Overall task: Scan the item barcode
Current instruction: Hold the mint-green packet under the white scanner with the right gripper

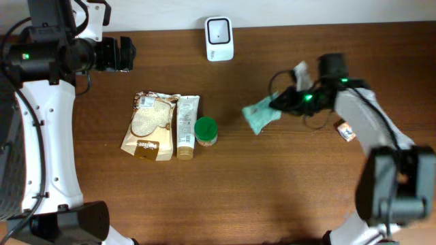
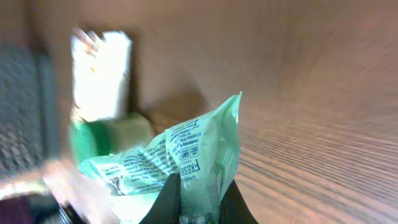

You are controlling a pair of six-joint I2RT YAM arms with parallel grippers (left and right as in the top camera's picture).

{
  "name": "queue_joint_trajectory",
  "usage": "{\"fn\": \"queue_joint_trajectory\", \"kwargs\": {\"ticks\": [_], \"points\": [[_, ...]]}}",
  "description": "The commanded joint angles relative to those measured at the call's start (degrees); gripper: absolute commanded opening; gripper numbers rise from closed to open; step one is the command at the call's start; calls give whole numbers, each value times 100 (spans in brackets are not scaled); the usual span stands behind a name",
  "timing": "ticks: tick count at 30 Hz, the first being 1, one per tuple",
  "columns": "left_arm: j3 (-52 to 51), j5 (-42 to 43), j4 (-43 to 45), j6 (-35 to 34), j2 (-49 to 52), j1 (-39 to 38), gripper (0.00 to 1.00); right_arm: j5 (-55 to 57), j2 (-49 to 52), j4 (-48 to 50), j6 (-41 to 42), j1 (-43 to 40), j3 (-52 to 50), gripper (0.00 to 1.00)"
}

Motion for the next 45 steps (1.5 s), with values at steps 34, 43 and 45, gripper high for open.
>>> {"fn": "queue_joint_trajectory", "kwargs": {"ticks": [34,43,45], "points": [[17,59,13,94,11,17,99,5368,813,1451,-621,1967,3475,4],[15,59,13,96,11,17,99,5370,2415,5278,-3595,2083,3473,4],[15,61,13,94,11,17,99,5355,2695,5814,-4210,2175,3473,4]]}}
